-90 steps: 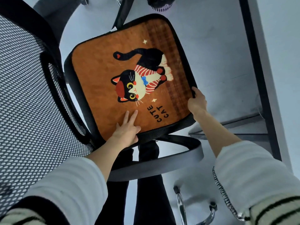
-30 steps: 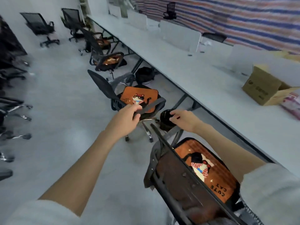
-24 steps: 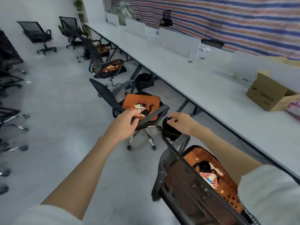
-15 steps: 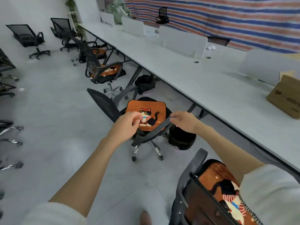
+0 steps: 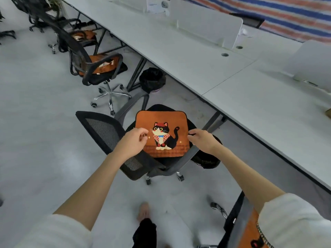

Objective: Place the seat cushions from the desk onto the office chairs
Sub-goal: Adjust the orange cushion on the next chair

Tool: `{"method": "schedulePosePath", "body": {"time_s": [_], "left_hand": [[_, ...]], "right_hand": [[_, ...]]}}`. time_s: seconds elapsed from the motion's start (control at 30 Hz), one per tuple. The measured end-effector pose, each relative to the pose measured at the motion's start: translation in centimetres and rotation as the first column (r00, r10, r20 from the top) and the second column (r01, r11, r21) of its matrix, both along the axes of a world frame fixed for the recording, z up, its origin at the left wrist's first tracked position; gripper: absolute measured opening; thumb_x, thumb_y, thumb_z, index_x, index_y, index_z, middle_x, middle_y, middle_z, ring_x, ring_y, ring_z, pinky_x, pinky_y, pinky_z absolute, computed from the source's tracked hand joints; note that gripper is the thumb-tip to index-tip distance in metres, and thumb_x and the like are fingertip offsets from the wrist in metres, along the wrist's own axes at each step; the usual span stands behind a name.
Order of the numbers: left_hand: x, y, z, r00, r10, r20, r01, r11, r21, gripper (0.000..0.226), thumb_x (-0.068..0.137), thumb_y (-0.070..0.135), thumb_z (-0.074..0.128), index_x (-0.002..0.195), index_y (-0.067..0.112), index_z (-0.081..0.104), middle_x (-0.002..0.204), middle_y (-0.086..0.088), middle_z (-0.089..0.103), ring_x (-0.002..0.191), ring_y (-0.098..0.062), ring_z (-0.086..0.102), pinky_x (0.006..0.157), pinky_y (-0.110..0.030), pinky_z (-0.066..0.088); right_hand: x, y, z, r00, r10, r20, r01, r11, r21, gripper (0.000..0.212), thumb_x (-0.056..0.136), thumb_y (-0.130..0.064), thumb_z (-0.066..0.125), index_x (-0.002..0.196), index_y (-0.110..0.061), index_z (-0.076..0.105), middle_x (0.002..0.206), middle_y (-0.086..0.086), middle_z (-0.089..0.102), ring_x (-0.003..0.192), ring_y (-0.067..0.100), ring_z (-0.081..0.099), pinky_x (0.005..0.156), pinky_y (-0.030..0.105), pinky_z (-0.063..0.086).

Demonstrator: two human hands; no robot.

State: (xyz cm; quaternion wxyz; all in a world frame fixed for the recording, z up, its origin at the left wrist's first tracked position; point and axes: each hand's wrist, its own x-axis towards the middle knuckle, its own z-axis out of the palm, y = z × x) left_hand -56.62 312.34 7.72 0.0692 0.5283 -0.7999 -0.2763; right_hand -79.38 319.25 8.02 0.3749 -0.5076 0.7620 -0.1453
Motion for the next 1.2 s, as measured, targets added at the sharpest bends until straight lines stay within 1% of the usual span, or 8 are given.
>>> {"method": "schedulePosePath", "body": {"time_s": [0.27, 0.53, 0.67, 0.77, 0.87, 0.97, 1.03, 1.2], "left_hand": [[-2.9, -15.3, -7.8, 0.99, -0.114, 0.081, 0.098, 0.979, 0.179, 0.04, 0.096, 0.023, 0.046, 0.135, 0.013, 0.045, 0.139, -0.009, 0.046, 0.125, -0.022, 0.047, 0.101, -0.032, 0.039], [-4.9, -22.7, -18.8, 0.99, 0.001, 0.143, -0.031, 0.979, 0.204, 0.04, 0.096, 0.02, 0.045, 0.134, 0.009, 0.045, 0.142, -0.014, 0.034, 0.128, -0.031, 0.039, 0.107, -0.04, 0.037], [-5.4, -25.2, -24.9, 0.977, 0.105, 0.184, -0.162, 0.931, 0.327, 0.046, 0.095, 0.018, 0.046, 0.138, 0.006, 0.037, 0.14, -0.019, 0.035, 0.127, -0.035, 0.04, 0.109, -0.043, 0.034], [-5.4, -27.2, -29.5, 0.96, 0.204, 0.19, -0.267, 0.871, 0.412, 0.049, 0.095, 0.016, 0.045, 0.141, 0.004, 0.032, 0.14, -0.021, 0.035, 0.131, -0.034, 0.037, 0.11, -0.041, 0.032], [-5.2, -28.6, -33.7, 0.923, 0.319, 0.217, -0.383, 0.821, 0.423, 0.053, 0.095, 0.015, 0.045, 0.144, 0.006, 0.027, 0.144, -0.02, 0.029, 0.132, -0.036, 0.035, 0.11, -0.043, 0.03], [-5.3, -29.7, -37.4, 0.868, 0.424, 0.258, -0.495, 0.775, 0.393, 0.062, 0.094, 0.012, 0.047, 0.147, 0.01, 0.016, 0.15, -0.021, 0.018, 0.137, -0.039, 0.024, 0.114, -0.047, 0.025], [-5.4, -30.3, -39.0, 0.828, 0.49, 0.273, -0.56, 0.739, 0.373, 0.069, 0.09, 0.008, 0.049, 0.148, 0.01, 0.011, 0.151, -0.021, 0.017, 0.138, -0.038, 0.02, 0.114, -0.051, 0.022], [-5.7, -31.8, -40.4, 0.678, 0.627, 0.382, -0.727, 0.648, 0.228, 0.071, 0.09, 0.011, 0.047, 0.149, 0.009, 0.007, 0.145, -0.024, 0.026, 0.132, -0.041, 0.027, 0.107, -0.055, 0.028]], "right_hand": [[0.0, -11.5, -7.5, 0.982, -0.182, 0.042, 0.177, 0.979, 0.105, 0.046, 0.098, -0.032, 0.041, 0.14, -0.014, 0.038, 0.134, 0.009, 0.054, 0.115, 0.026, 0.056, 0.094, 0.032, 0.044], [-2.9, -18.6, -16.6, 0.95, -0.31, 0.019, 0.288, 0.901, 0.324, 0.056, 0.097, -0.035, 0.043, 0.145, -0.013, 0.027, 0.128, 0.011, 0.057, 0.11, 0.027, 0.057, 0.09, 0.034, 0.046], [-4.7, -22.4, -22.3, 0.958, -0.284, -0.036, 0.272, 0.862, 0.428, 0.05, 0.096, -0.025, 0.042, 0.142, -0.006, 0.031, 0.133, 0.016, 0.052, 0.119, 0.034, 0.051, 0.101, 0.04, 0.042], [-6.0, -25.6, -27.3, 0.99, -0.126, -0.069, 0.143, 0.846, 0.514, 0.042, 0.098, -0.019, 0.039, 0.137, -0.003, 0.039, 0.135, 0.018, 0.05, 0.121, 0.034, 0.05, 0.097, 0.035, 0.04], [-7.5, -28.4, -32.2, 0.988, -0.089, -0.13, 0.144, 0.846, 0.513, 0.042, 0.097, -0.017, 0.039, 0.134, 0.004, 0.04, 0.134, 0.022, 0.047, 0.123, 0.036, 0.047, 0.099, 0.036, 0.039], [-9.2, -30.2, -36.5, 0.931, -0.296, -0.214, 0.363, 0.819, 0.444, 0.062, 0.096, -0.026, 0.041, 0.146, 0.001, 0.016, 0.15, 0.023, 0.024, 0.138, 0.037, 0.025, 0.11, 0.042, 0.026], [-10.1, -30.9, -38.4, 0.88, -0.413, -0.235, 0.475, 0.755, 0.452, 0.069, 0.093, -0.024, 0.045, 0.148, -0.001, 0.01, 0.153, 0.02, 0.018, 0.141, 0.037, 0.019, 0.112, 0.045, 0.022], [-11.4, -31.9, -40.4, 0.825, -0.486, -0.289, 0.565, 0.724, 0.395, 0.046, 0.094, -0.019, 0.041, 0.136, 0.0, 0.036, 0.141, 0.023, 0.034, 0.127, 0.041, 0.04, 0.103, 0.044, 0.037]]}}
